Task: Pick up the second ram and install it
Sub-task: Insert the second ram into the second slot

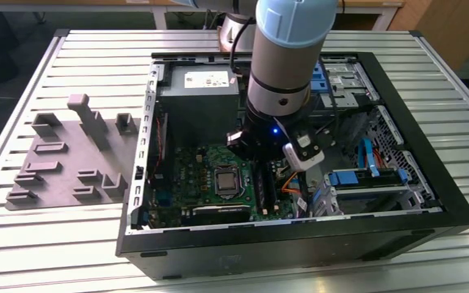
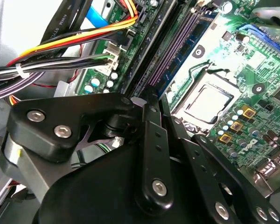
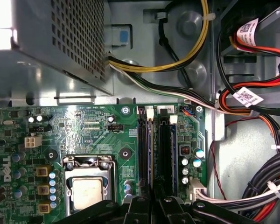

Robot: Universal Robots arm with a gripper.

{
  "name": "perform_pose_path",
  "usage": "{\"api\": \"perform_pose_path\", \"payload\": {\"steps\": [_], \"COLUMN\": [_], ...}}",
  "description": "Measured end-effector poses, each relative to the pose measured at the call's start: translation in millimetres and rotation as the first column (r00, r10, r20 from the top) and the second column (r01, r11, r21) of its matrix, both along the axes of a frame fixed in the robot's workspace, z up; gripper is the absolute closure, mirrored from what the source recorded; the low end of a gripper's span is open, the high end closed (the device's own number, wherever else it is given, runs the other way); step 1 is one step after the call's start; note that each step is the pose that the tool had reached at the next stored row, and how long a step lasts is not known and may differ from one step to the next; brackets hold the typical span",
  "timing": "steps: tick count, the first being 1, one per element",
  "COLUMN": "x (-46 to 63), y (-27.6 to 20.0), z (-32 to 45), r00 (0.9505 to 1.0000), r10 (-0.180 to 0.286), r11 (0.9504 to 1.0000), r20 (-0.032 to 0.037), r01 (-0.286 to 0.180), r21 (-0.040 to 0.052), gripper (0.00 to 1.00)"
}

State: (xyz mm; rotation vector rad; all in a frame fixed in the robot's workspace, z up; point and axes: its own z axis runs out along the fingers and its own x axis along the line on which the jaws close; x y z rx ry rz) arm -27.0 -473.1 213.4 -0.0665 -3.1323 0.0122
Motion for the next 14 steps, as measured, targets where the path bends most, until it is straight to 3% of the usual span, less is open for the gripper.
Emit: {"api": "perform_pose_path", "payload": {"steps": [14], "x": [0.0], "y": [0.0], "z": [-3.9], "r00": [1.0], "r10": [0.0], "r11": [1.0], "r20": [0.0], "r01": [0.0], "r21": [0.0014], "gripper": [0.86]}}
